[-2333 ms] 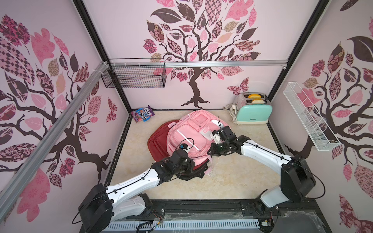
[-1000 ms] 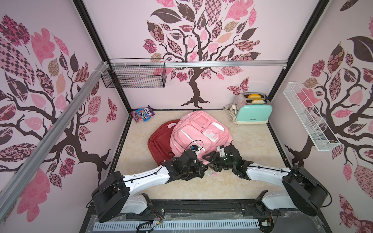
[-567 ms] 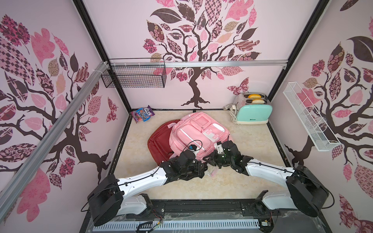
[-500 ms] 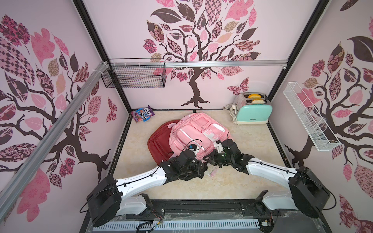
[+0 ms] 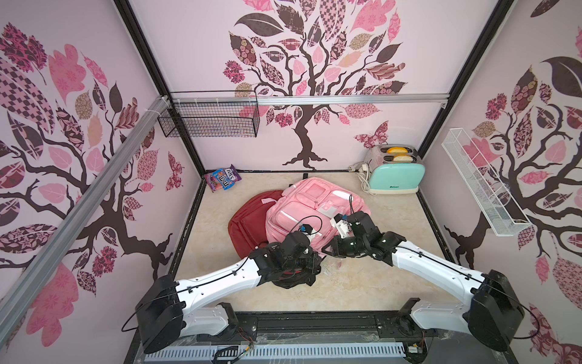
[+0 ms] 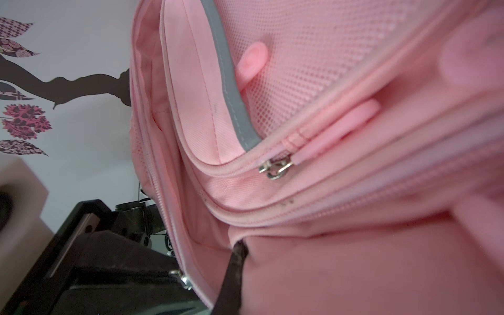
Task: Zip up the backpack
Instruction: Zip the zipper on the backpack.
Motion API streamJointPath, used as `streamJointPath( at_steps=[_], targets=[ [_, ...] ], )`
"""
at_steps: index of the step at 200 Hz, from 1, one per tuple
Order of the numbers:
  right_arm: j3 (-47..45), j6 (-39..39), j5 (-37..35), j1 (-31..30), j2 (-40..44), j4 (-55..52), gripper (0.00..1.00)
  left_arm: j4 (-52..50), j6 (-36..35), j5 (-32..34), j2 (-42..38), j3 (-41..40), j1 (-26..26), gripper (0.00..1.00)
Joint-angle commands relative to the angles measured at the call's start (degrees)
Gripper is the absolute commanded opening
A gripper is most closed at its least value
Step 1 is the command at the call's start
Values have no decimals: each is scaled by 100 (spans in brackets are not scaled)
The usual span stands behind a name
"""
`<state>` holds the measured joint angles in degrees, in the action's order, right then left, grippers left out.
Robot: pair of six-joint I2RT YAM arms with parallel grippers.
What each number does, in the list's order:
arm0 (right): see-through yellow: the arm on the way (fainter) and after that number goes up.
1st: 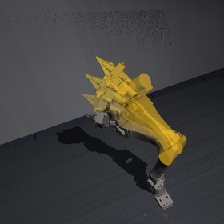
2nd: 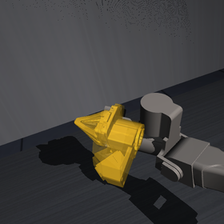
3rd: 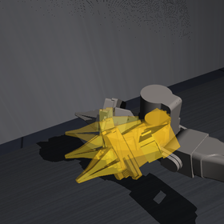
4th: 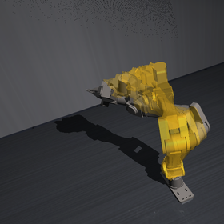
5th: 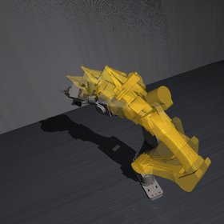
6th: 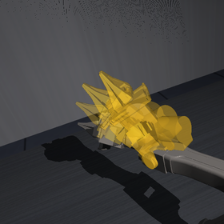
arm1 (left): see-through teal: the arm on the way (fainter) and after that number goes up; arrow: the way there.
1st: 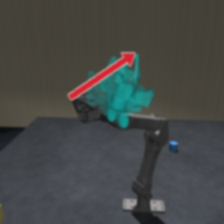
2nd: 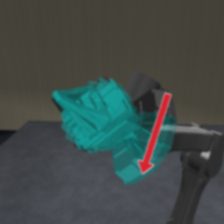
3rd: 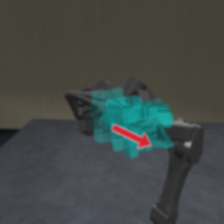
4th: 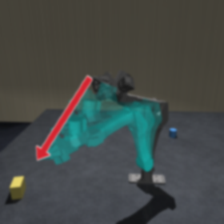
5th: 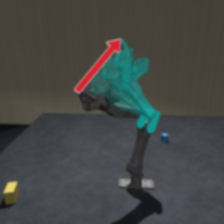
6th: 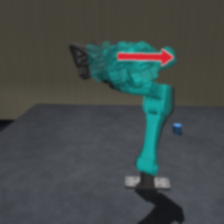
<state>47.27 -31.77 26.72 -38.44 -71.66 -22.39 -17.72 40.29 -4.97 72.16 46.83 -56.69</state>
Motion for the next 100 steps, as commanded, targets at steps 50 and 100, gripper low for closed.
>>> streamJointPath(
  at_steps=[50, 100],
  targets=[
    [115, 984, -404, 115, -212, -697, 0, -745, 85, 738, 7, -161, 417, 0],
    [63, 1103, -316, 398, -326, -709, 0, -768, 25, 663, -66, -366, 679, 0]
  ],
)
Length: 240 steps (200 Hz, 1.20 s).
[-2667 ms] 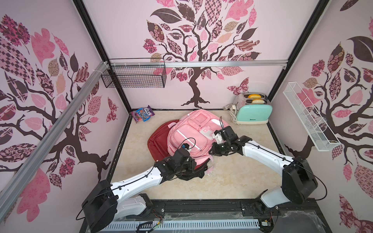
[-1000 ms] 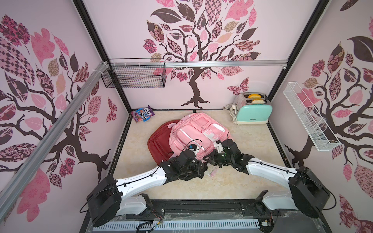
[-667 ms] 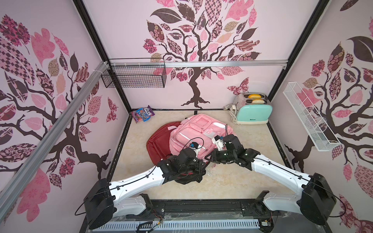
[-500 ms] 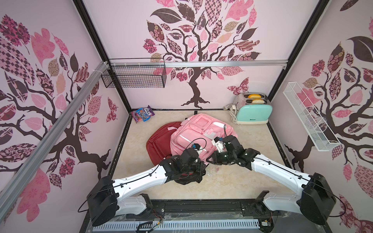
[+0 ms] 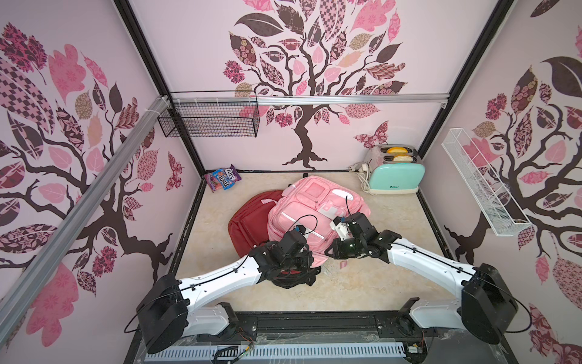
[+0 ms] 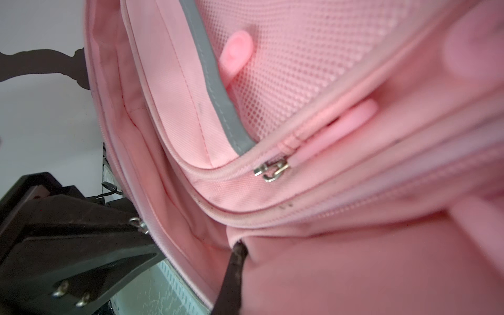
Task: Zip up the backpack
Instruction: Zip the zipper on the backpack.
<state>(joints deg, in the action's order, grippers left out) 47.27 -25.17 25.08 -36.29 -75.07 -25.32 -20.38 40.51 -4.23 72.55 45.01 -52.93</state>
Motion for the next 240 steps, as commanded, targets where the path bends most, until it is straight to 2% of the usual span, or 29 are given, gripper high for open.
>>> streamJointPath(
  at_steps=[1, 52, 80, 99, 111, 129, 150, 154, 167, 195, 240],
  targets=[
    [63, 443, -148, 188, 8, -414, 0, -501, 2, 581, -112, -185, 311, 0],
    [388, 263, -249, 615, -469, -453, 0, -417, -18, 517, -104, -212, 380, 0],
    [705, -105, -954, 688, -684, -546, 0, -146, 44, 332, 77, -265, 381, 0],
    [767, -464, -1184, 709, -673, -551, 0, 231, 62, 133, 278, -325, 375, 0],
    [701, -725, -1133, 715, -596, -468, 8, 467, 53, -91, 435, -318, 379, 0],
    [371, -1173, -827, 720, -436, -114, 29, 855, 53, -401, 640, -319, 379, 0],
    [-16, -1624, -306, 719, -328, 261, 40, 1303, 88, -639, 779, -400, 380, 0],
    [-105, -1728, -197, 720, -304, 354, 52, 1386, 97, -684, 791, -417, 379, 0],
    [-407, -2030, 83, 716, -179, 664, 64, 1622, 119, -792, 830, -486, 380, 0],
    [-948, -2597, 407, 719, 63, 1226, 73, 1830, 141, -898, 896, -537, 380, 0],
    [-1647, -3372, 622, 683, 162, 2405, 75, 1889, 119, -973, 833, -617, 363, 0]
  ],
)
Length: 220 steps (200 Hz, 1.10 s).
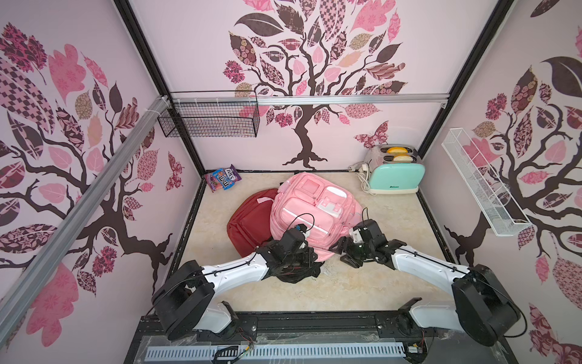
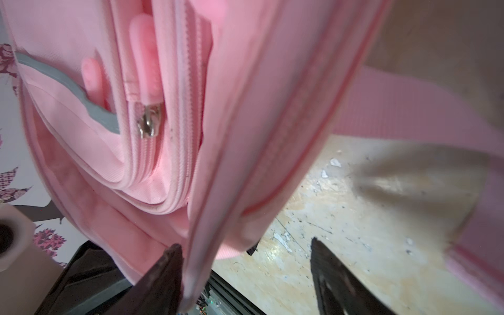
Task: Zip up the backpack
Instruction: Zip the zipper on the backpack.
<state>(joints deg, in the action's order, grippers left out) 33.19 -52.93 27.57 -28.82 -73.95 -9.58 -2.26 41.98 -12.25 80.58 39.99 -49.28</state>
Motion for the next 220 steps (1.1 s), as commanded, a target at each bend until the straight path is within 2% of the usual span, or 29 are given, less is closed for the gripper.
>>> streamJointPath(
  at_steps=[1, 29, 66, 80, 97, 127, 155, 177, 202, 220],
  targets=[
    [-250, -614, 377, -64, 49, 860, 75, 68, -25, -167, 34, -114, -3, 0],
    [-407, -999, 481, -190, -180, 1703, 75, 43, -25, -166, -46, -147, -38, 0],
    [-353, -1476, 415, -690, -684, 3013, 74, 4, -7, -131, -135, -182, -71, 0],
    [-250, -1581, 481, -833, -841, 3332, 69, 6, 11, -123, -149, -202, -79, 0],
    [-161, -1545, 640, -897, -806, 3499, 55, -68, 6, -86, -195, -186, -78, 0],
    [128, -1005, 1032, -902, -340, 2851, 25, -398, -96, 97, -337, -7, -43, 0],
    [638, -171, 1306, -895, 243, 1638, 6, -809, -255, 234, -513, 373, -33, 0],
    [1055, 432, 1538, -831, 515, 898, 0, -1170, -308, 376, -767, 693, -70, 0],
    [1239, 754, 2000, -572, 562, 586, 0, -1741, -441, 500, -865, 1121, -71, 0],
    [1299, 1140, 2067, -353, 615, 121, 0, -2059, -480, 613, -961, 1279, -65, 0]
  ],
)
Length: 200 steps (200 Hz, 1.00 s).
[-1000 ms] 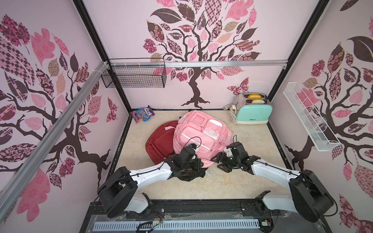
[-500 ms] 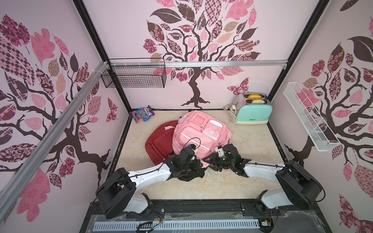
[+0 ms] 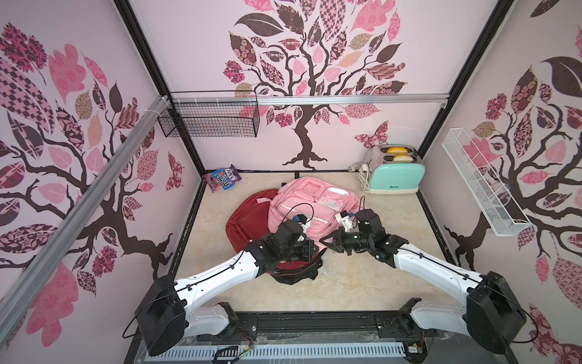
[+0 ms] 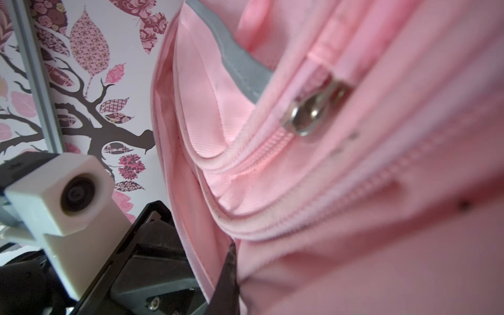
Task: Zip up the backpack
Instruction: Zip the zipper on the backpack.
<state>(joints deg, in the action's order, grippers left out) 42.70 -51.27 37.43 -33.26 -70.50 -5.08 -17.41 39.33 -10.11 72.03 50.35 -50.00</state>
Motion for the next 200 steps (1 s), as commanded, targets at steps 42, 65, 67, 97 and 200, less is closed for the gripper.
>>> streamJointPath(
  at_steps=[42, 65, 67, 97, 200],
  targets=[
    [400, 1962, 1033, 522, 369, -1623, 0, -1024, -190, 738, -410, 173, 3, 0],
    [232, 2075, 1062, 591, 359, -1664, 0, -1101, -66, 888, -635, -63, 3, 0],
    [231, 2089, 1053, 592, 350, -1685, 0, -1118, -59, 912, -650, -81, 2, 0],
    [153, 2294, 706, 608, 145, -1965, 0, -1257, -29, 1056, -716, -320, 8, 0],
    [293, 2489, -1055, 725, -354, -2628, 0, -645, -4, 1029, -222, -965, 113, 0]
  ],
)
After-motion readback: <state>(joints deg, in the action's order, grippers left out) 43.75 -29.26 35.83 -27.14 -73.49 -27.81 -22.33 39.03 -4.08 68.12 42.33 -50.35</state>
